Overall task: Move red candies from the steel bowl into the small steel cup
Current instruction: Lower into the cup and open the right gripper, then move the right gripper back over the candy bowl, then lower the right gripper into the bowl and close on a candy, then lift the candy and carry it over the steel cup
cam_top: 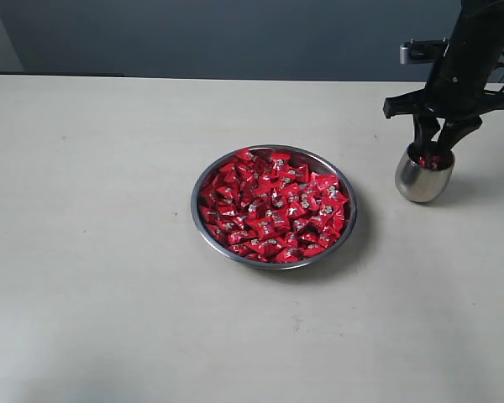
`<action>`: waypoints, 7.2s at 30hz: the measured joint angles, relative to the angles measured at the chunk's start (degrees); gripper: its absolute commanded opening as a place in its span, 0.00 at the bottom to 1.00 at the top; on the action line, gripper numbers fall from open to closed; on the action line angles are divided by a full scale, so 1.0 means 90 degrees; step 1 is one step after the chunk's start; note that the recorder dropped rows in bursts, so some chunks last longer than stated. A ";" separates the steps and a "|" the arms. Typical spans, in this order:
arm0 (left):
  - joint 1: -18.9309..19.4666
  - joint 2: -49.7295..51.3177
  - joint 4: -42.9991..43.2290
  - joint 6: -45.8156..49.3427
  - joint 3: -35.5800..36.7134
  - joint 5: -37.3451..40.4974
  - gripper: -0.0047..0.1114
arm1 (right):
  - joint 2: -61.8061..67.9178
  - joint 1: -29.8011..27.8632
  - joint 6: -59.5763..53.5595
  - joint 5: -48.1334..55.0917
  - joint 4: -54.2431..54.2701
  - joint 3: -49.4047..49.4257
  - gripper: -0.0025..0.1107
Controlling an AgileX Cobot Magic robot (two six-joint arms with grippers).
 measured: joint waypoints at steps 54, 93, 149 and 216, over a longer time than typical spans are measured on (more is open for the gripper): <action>0.0000 0.0000 0.0000 0.0000 0.0000 0.0000 0.04 | 0.0921 0.2991 0.1765 -0.0036 0.1054 -0.1948 0.35; 0.0000 0.0000 0.0000 0.0000 0.0000 0.0000 0.04 | 0.1010 0.3378 0.3527 0.0004 0.1177 -0.2377 0.35; 0.0000 0.0000 0.0000 0.0000 0.0000 0.0000 0.04 | 0.1348 0.3480 0.5311 -0.0007 0.0795 -0.1683 0.35; 0.0000 0.0000 0.0000 0.0000 0.0000 0.0000 0.04 | 0.1110 0.3480 0.4384 0.0005 0.0376 -0.1942 0.02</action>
